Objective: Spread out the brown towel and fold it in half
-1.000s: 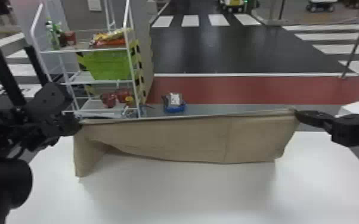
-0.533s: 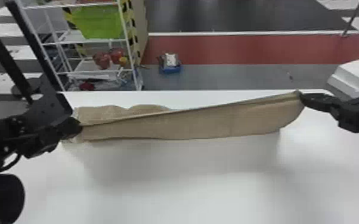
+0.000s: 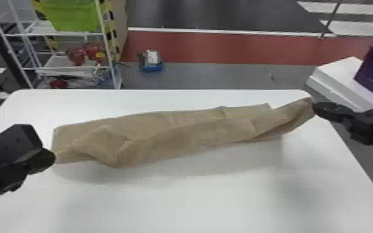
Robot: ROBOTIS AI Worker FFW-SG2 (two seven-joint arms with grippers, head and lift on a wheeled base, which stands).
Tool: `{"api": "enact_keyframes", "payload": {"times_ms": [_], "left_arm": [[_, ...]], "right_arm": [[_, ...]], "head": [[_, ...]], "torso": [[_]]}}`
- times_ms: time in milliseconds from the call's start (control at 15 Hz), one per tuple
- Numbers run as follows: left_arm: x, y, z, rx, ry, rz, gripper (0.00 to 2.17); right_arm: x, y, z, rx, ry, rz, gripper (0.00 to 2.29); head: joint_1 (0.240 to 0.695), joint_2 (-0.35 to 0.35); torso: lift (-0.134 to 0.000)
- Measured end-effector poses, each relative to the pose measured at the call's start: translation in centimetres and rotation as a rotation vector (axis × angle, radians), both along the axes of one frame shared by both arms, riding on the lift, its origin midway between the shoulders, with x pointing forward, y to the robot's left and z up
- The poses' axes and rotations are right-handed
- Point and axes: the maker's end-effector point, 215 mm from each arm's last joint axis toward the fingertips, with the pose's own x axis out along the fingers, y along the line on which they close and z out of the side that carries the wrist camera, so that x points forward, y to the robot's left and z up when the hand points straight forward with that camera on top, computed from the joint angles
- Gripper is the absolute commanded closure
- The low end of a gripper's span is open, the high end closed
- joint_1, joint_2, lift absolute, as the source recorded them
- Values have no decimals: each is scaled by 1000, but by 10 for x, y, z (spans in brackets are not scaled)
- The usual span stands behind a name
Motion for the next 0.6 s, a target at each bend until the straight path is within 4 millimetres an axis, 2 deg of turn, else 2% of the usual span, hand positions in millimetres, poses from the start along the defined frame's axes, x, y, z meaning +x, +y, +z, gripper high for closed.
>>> {"api": "enact_keyframes", "payload": {"times_ms": [133, 333, 400, 600], "left_arm": [[-12, 3, -12, -12, 13, 17, 1717], [-21, 4, -18, -29, 24, 24, 1717], [-20, 4, -16, -31, 20, 25, 1717], [-15, 3, 2, -39, -18, 28, 1656]], "right_arm": [[-21, 4, -19, -33, 5, 34, 1237], [-39, 17, -36, -42, 15, 88, 1237], [-43, 21, -38, -34, 19, 103, 1237], [-53, 28, -24, -19, -5, 146, 1237]], "head": [[695, -55], [695, -42], [695, -38], [695, -25]], "torso": [[-134], [-134], [-134], [-134]]}}
